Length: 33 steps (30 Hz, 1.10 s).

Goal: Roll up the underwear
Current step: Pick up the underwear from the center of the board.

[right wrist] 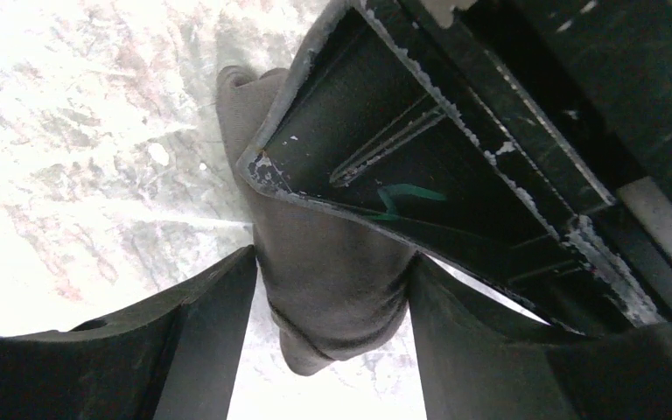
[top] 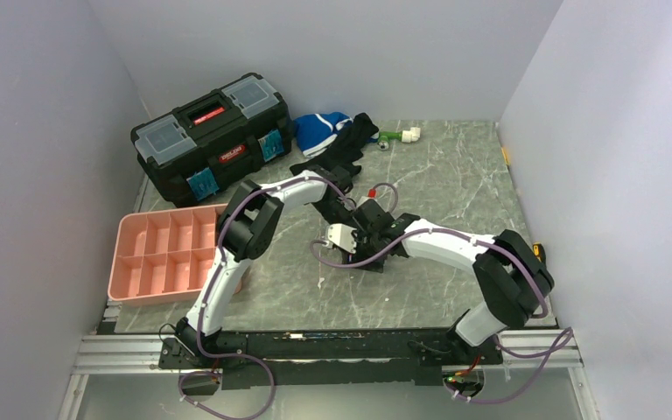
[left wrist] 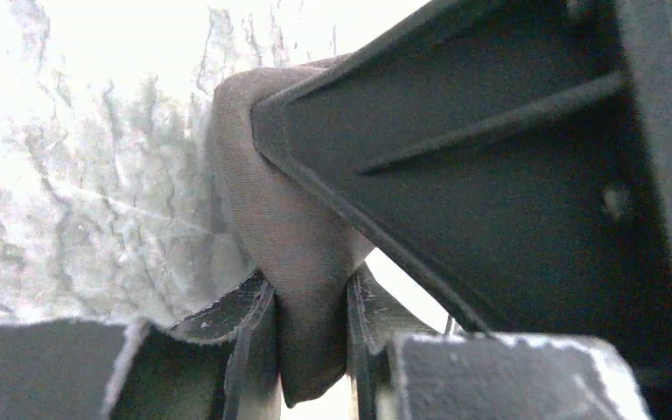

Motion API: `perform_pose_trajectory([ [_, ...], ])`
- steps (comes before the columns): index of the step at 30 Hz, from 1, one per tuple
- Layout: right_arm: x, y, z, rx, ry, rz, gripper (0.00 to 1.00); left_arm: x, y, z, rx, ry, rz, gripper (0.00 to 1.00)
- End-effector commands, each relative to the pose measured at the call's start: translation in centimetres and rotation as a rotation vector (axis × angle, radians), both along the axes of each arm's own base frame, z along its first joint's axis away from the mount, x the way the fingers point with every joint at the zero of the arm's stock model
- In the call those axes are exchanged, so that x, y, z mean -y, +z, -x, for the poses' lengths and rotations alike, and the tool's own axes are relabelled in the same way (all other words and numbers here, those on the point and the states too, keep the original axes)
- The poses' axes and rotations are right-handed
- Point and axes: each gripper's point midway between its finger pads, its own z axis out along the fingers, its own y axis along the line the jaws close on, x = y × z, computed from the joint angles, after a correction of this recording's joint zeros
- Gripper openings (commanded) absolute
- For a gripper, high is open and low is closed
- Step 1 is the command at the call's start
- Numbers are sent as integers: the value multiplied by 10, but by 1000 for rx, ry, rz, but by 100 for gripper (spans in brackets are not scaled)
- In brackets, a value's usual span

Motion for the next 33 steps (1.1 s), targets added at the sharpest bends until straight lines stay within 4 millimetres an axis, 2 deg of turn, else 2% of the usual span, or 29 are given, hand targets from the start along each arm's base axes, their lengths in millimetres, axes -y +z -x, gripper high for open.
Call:
perform_pose_trajectory([
  [1, -7, -12, -13, 12, 0, 8, 64, -31, -69, 7, 94, -98, -191, 0],
  [13, -5, -35, 7, -90, 15, 35, 61, -29, -67, 11, 53, -89, -174, 0],
  [18, -4, -46, 13, -128, 20, 53, 56, -27, -65, 14, 17, -81, -155, 0],
  [24, -2, -53, 19, -168, 24, 71, 40, -28, -61, 11, -17, -61, -134, 0],
  [28, -2, -51, 24, -196, 29, 74, 22, -29, -57, 8, -41, -40, -120, 0],
  [30, -2, -47, 27, -217, 31, 72, 12, -31, -56, 5, -35, -29, -118, 7],
  [32, -2, -43, 31, -235, 34, 71, 1, -33, -54, 1, -11, -19, -121, 18],
  [33, 0, -41, 34, -247, 35, 74, 0, -34, -52, -3, 4, -13, -118, 22],
])
